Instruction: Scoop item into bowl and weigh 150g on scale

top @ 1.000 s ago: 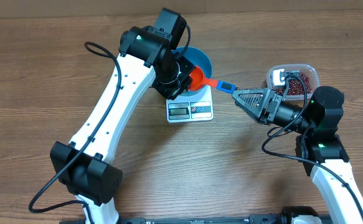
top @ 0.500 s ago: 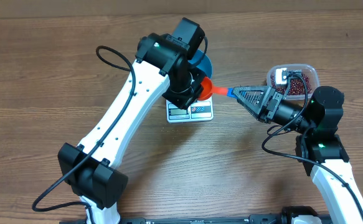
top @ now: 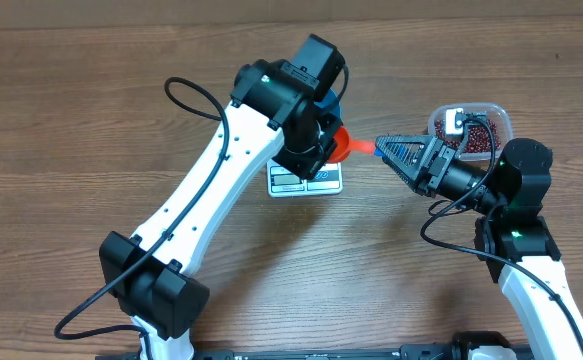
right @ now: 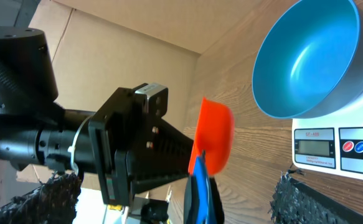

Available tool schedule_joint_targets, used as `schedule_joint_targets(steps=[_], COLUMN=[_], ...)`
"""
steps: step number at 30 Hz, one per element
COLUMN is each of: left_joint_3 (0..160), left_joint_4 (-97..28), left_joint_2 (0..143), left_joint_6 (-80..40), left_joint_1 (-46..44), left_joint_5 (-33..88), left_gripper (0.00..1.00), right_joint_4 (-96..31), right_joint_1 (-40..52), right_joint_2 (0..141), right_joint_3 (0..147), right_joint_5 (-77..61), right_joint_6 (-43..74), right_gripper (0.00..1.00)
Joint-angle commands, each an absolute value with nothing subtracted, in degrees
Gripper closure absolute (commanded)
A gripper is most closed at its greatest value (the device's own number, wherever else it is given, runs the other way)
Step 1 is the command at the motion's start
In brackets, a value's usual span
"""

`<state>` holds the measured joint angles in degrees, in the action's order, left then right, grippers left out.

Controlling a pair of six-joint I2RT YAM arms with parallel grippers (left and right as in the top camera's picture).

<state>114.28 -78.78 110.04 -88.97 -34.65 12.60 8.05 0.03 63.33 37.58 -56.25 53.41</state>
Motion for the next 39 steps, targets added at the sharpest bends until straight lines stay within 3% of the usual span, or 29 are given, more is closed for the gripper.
schedule_joint_targets(steps=[1, 4, 17, 24, 39], left_joint_3=[115.52, 115.52, 115.52, 115.52, 115.52], left_joint_4=[-78.78, -78.5, -77.89, -77.52, -77.73], left_joint_2=[108.62, 108.62, 108.62, 108.62, 108.64], left_joint_6=[-90.45, -90.48, -90.48, -90.48, -90.43], left_joint_1=[-35.77, -36.03, -36.03, -36.05, -36.05], left_joint_5=[11.4, 11.4, 11.42, 11.64, 12.05], left_gripper=[0.96, 0.95, 0.96, 0.96, 0.96], right_joint_4=[8.25, 8.25, 8.25, 8.27, 8.21], right_joint_1=[0.05, 0.05, 0.03, 1.41, 1.61], right_joint_2=[63.35, 63.35, 63.35, 63.35, 63.35], right_joint_3=[38.7, 38.7, 38.7, 38.7, 38.7], right_joint_5=[-55.53, -55.55, -55.11, -55.07, -54.24], right_joint_6=[53.8, 53.8, 53.8, 53.52, 53.56], right_gripper=[0.0, 0.03, 0.37, 0.4, 0.6])
